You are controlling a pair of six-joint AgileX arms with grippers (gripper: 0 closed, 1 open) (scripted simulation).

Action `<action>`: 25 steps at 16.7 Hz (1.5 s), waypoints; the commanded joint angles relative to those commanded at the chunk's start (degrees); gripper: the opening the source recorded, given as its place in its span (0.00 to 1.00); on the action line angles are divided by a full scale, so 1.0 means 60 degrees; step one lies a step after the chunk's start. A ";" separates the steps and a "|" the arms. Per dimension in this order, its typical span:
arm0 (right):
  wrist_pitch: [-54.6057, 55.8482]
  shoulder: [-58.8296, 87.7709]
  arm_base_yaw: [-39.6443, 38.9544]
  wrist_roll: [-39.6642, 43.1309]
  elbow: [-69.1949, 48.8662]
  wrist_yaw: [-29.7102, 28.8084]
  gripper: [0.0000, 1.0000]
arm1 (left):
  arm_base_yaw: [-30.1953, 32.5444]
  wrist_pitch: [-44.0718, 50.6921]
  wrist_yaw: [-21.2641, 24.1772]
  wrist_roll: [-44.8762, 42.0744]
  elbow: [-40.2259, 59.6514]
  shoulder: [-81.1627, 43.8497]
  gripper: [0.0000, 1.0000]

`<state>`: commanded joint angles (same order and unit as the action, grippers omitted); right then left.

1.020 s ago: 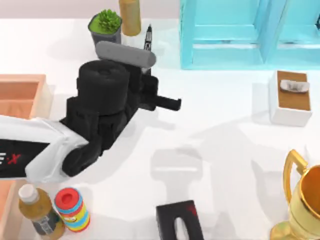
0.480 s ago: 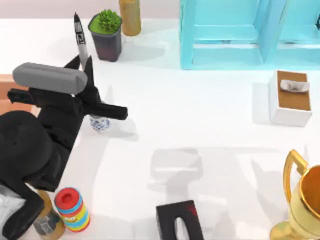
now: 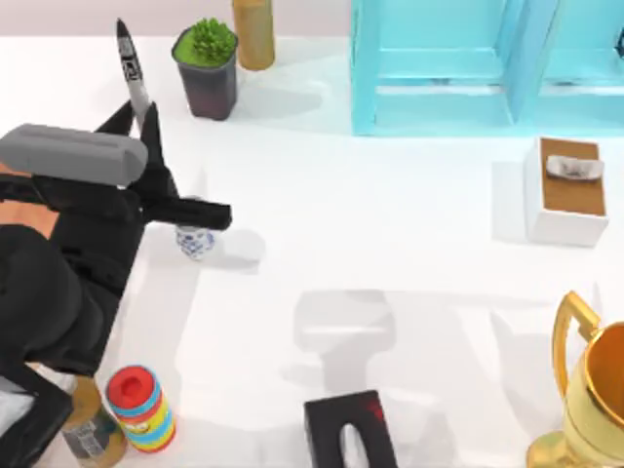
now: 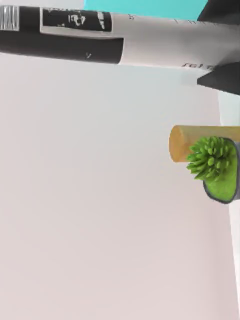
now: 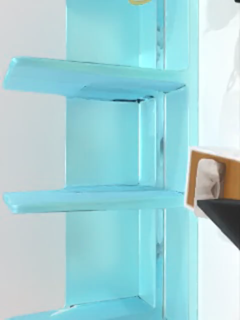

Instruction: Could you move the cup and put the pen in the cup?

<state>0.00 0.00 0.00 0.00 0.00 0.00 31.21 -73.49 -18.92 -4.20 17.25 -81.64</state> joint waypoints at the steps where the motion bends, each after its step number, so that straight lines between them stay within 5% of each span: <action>1: 0.0000 0.0000 0.0000 0.0000 0.0000 0.0000 1.00 | -0.0004 -0.0024 0.0012 0.0003 0.0030 -0.0019 0.00; 15: 0.0000 0.0000 0.0000 0.0000 0.0000 0.0000 1.00 | -0.0574 -0.0967 0.0572 0.0102 0.1225 -0.2198 0.00; 25: 0.0000 0.0000 0.0000 0.0000 0.0000 0.0000 1.00 | -0.0574 -0.0967 0.0572 0.0102 0.1225 -0.2198 0.75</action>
<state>0.00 0.00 0.00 0.00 0.00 0.00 27.76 -79.29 -15.49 -3.59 24.59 -94.83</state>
